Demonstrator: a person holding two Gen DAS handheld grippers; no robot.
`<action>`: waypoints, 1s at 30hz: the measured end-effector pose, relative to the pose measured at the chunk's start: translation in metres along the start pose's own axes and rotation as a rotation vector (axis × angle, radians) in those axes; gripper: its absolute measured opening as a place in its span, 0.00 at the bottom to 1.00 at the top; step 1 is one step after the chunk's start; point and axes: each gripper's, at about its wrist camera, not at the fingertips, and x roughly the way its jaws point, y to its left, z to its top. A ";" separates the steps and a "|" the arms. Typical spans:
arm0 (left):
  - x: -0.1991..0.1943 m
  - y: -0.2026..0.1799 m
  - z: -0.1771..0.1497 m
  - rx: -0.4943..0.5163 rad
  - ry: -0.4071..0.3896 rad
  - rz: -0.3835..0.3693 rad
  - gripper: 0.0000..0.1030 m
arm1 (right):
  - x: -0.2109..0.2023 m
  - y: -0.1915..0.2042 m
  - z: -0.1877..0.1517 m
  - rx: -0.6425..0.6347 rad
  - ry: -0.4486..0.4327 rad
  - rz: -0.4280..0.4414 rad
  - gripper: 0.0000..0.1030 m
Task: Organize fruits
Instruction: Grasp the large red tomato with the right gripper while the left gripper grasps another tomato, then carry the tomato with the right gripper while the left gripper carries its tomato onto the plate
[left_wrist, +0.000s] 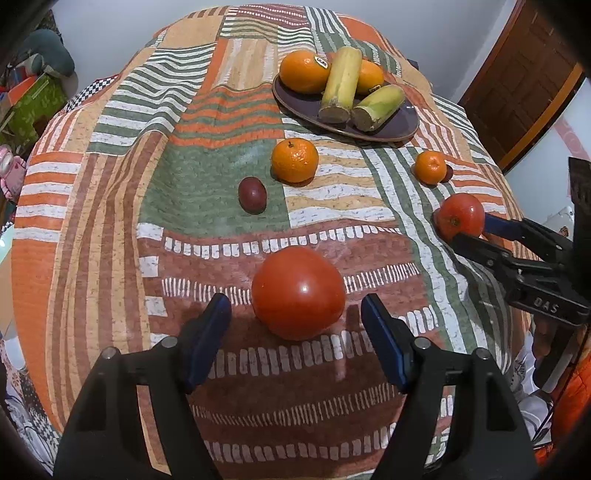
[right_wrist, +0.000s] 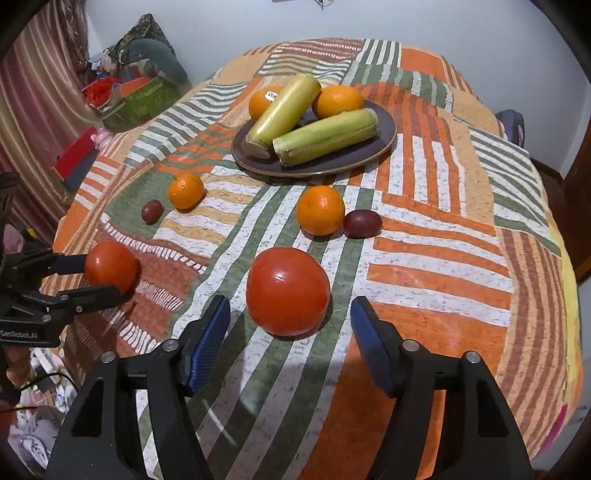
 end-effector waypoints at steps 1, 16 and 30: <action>0.001 -0.001 0.000 0.003 -0.002 0.005 0.66 | 0.001 -0.001 0.001 0.003 0.004 0.003 0.55; 0.007 0.001 0.005 -0.008 0.009 -0.013 0.49 | 0.006 -0.003 0.007 0.007 0.011 0.045 0.40; -0.017 0.005 0.036 -0.006 -0.087 -0.004 0.49 | -0.017 -0.009 0.032 0.002 -0.082 0.038 0.40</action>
